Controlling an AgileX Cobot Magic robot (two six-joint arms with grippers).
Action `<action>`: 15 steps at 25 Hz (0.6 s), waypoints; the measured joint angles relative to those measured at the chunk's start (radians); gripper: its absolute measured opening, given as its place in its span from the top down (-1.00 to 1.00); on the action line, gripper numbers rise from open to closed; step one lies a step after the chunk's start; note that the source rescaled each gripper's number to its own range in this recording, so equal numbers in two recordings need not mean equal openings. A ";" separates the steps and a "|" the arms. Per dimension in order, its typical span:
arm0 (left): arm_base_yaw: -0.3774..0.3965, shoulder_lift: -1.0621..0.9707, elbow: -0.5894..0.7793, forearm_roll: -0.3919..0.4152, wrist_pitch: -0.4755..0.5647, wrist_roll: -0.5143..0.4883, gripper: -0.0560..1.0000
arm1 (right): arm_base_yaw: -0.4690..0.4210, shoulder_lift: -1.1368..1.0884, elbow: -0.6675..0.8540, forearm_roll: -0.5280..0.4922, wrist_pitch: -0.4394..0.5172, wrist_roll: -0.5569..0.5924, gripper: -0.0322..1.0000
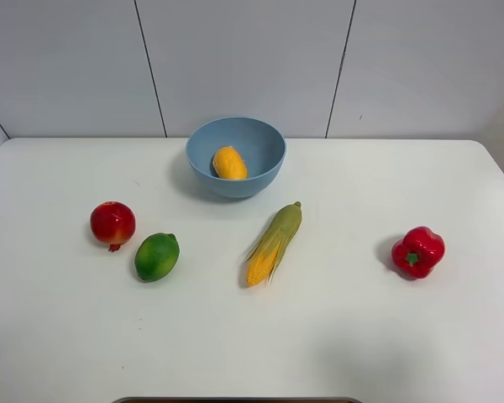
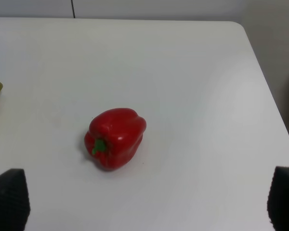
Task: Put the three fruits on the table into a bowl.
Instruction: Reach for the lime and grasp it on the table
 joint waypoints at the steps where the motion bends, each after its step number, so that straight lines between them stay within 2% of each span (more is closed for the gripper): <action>1: 0.000 0.051 -0.031 0.000 0.000 0.000 -1.00 | 0.000 0.000 0.000 0.000 0.000 0.000 -1.00; 8: 0.000 0.384 -0.225 0.001 0.020 0.017 -1.00 | 0.000 0.000 0.000 0.000 0.000 0.000 -1.00; 15: -0.006 0.658 -0.348 0.002 0.021 0.053 -1.00 | 0.000 0.000 0.000 0.000 0.000 0.000 -1.00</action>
